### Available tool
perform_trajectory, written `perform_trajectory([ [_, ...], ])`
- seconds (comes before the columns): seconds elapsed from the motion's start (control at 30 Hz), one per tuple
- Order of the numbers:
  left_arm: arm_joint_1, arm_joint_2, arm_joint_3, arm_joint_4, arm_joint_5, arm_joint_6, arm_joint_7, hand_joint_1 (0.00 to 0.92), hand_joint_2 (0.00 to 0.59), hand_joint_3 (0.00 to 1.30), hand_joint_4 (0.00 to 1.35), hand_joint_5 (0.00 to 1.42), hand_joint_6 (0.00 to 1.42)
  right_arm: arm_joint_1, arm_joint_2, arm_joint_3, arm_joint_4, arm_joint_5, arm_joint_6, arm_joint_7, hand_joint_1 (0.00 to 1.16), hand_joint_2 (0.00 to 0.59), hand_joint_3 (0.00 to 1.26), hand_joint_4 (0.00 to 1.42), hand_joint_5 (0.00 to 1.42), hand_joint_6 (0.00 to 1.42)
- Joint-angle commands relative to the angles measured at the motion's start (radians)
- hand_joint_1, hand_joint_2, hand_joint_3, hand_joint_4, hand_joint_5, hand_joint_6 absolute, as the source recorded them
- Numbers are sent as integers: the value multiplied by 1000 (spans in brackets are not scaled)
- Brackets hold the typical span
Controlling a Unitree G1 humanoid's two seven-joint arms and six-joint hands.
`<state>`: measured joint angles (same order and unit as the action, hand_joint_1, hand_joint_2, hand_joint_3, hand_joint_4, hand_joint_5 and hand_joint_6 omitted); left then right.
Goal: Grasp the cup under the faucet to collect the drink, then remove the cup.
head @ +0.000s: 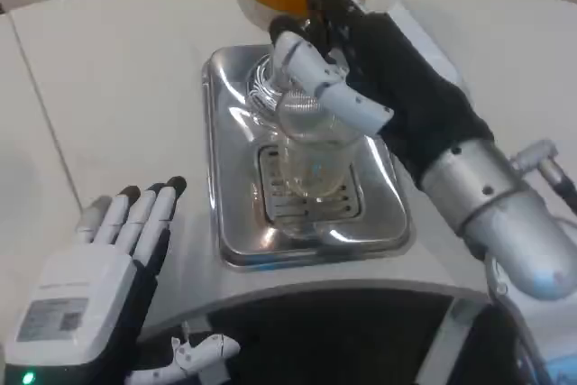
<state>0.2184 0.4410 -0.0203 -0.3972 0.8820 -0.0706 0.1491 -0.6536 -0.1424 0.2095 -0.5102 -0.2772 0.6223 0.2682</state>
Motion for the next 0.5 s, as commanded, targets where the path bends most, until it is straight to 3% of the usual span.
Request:
perform_trajectory([
  [0.03, 11, -8, -9, -4, 16, -7, 9, 156, 69, 0, 0, 0, 0, -70, -52, 86, -27, -31, 97, 78, 237, 528, 54, 0, 2, 48],
  [0.17, 9, -12, -10, 5, 12, -8, 10, 150, 70, 0, 0, 0, 0, -139, -127, 181, -30, -113, 157, 142, 177, 522, 72, 0, 14, 57],
  [0.33, -8, -21, -11, 26, 2, -6, 15, 127, 70, 0, 0, 0, 0, -141, -181, 262, -32, -189, 149, 181, 137, 525, 95, 0, 16, 74],
  [0.5, -28, -32, -6, 46, -14, -1, 18, 110, 64, 0, 0, 0, 0, -175, -246, 354, -56, -353, 139, 236, 133, 524, 95, 0, 22, 76],
])
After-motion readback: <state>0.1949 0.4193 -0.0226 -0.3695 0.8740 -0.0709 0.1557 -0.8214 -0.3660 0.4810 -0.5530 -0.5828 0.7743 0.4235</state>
